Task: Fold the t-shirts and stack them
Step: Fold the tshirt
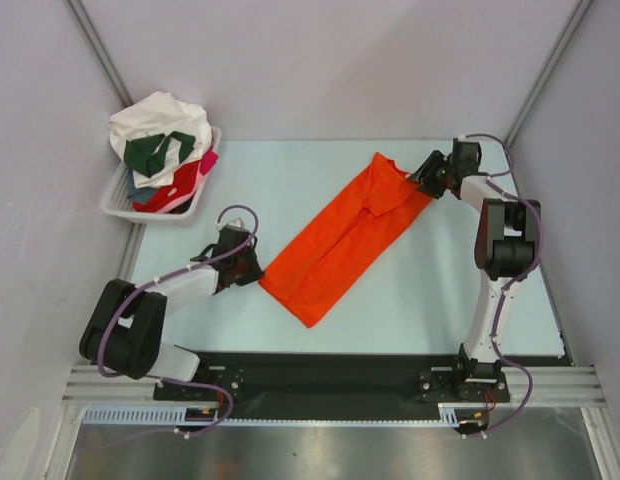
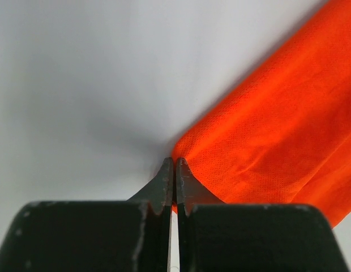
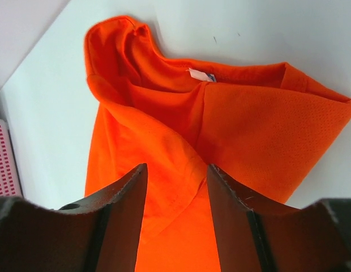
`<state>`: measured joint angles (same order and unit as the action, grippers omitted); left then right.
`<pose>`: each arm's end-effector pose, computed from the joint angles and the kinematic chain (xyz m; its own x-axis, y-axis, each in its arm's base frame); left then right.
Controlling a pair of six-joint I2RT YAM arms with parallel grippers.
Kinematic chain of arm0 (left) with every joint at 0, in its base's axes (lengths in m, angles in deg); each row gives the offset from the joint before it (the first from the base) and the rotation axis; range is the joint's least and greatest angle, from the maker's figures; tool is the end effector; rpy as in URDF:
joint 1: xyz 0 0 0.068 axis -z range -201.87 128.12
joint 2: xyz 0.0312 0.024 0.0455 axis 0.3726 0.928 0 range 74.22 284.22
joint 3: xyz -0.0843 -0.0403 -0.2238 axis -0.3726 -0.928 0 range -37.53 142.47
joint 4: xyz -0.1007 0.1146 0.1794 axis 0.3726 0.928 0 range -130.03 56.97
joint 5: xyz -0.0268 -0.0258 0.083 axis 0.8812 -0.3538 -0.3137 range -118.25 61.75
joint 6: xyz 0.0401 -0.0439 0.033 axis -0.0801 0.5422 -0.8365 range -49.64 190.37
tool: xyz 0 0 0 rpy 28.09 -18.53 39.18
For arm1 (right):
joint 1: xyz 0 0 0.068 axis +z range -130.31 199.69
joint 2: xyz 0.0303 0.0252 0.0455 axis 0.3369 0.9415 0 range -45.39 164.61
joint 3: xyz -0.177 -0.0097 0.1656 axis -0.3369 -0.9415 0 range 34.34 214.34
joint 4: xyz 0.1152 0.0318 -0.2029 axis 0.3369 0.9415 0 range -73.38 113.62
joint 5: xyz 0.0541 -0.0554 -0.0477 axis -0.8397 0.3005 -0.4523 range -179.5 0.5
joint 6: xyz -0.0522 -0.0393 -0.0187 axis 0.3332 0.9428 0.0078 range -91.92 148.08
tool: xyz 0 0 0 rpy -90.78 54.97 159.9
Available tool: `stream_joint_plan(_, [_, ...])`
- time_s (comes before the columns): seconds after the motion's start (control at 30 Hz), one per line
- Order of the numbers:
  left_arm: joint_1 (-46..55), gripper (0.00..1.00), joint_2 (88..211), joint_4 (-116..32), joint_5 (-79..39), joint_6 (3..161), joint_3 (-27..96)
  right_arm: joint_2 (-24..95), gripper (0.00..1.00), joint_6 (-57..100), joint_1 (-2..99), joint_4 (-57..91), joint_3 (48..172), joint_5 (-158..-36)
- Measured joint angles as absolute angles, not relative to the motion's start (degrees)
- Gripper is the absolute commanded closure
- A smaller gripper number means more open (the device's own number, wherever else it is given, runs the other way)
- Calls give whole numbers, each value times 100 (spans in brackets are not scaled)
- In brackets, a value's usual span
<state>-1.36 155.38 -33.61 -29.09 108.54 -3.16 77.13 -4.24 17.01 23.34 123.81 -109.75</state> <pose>0.2378 -0.0881 0.1231 -0.8012 -0.3600 -0.4780 -0.1946 0.9121 -0.3609 0.4564 -0.0025 0.1615 -0.6586 0.5330 -0.5312 0.1541 0.7865 0.5981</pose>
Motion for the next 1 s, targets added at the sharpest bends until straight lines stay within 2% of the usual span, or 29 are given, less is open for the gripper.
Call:
stream_joint_plan(0.1, [-134,100,15479,-3348,-2907,10854,-349,7864,49,-375,1743,2328,12381,-10995])
stream_joint_plan(0.23, [-119,100,15379,-3346,-2907,10891,-445,8126,61,-312,1789,2334,12438,-11038])
stream_joint_plan(0.37, [-110,100,15296,-3359,-2887,10893,-537,8277,67,-314,1826,2347,12497,-11104])
stream_joint_plan(0.47, [-110,100,15208,-3386,-2839,10895,-624,8277,80,-314,1848,2336,12513,-11121])
stream_joint_plan(0.53, [-110,100,15149,-3390,-2808,10895,-679,8277,94,-308,1852,2341,12513,-11128])
stream_joint_plan(0.6, [-108,100,15099,-3383,-2799,10895,-716,8275,100,-312,1854,2341,12513,-11135])
stream_joint_plan(0.8, [-99,100,15003,-3342,-2795,10898,-766,8175,100,-382,1874,2376,12346,-11111])
stream_joint_plan(1.0, [-97,100,14941,-3313,-2799,10932,-786,7595,100,-758,1878,2330,11516,-11065])
